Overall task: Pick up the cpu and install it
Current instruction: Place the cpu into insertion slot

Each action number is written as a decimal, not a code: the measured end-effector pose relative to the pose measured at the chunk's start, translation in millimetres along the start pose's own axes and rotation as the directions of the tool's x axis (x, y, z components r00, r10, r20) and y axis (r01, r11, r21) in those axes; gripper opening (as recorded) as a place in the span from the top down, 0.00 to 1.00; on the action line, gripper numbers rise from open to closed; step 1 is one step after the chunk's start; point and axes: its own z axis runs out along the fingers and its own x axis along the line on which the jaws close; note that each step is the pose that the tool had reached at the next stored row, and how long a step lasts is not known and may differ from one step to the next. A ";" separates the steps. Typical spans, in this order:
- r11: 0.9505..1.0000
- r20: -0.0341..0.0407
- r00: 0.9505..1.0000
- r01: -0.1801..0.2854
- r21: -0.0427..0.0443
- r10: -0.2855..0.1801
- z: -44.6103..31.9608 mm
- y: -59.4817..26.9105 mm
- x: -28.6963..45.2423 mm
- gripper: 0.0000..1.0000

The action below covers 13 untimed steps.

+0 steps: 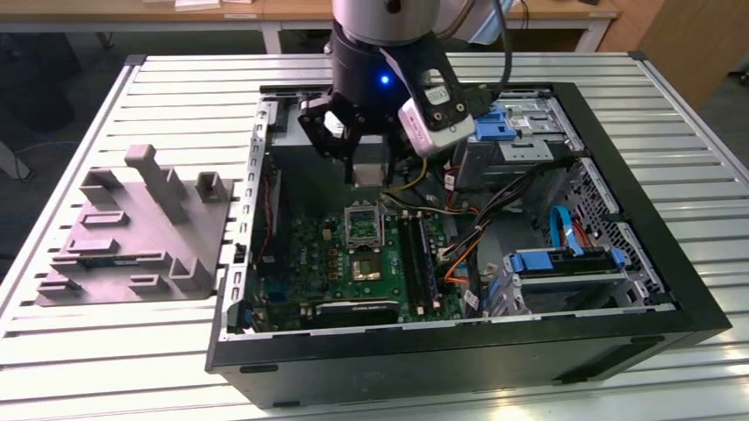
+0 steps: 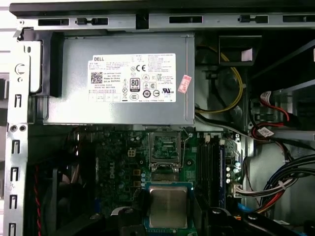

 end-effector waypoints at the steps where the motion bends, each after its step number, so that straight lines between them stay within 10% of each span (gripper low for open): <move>1: 1.000 0.000 1.000 0.000 0.000 0.000 0.9 -0.9 -0.1 0.53; 13: 1.000 0.000 1.000 0.000 0.000 0.000 12.2 -7.0 -0.6 0.53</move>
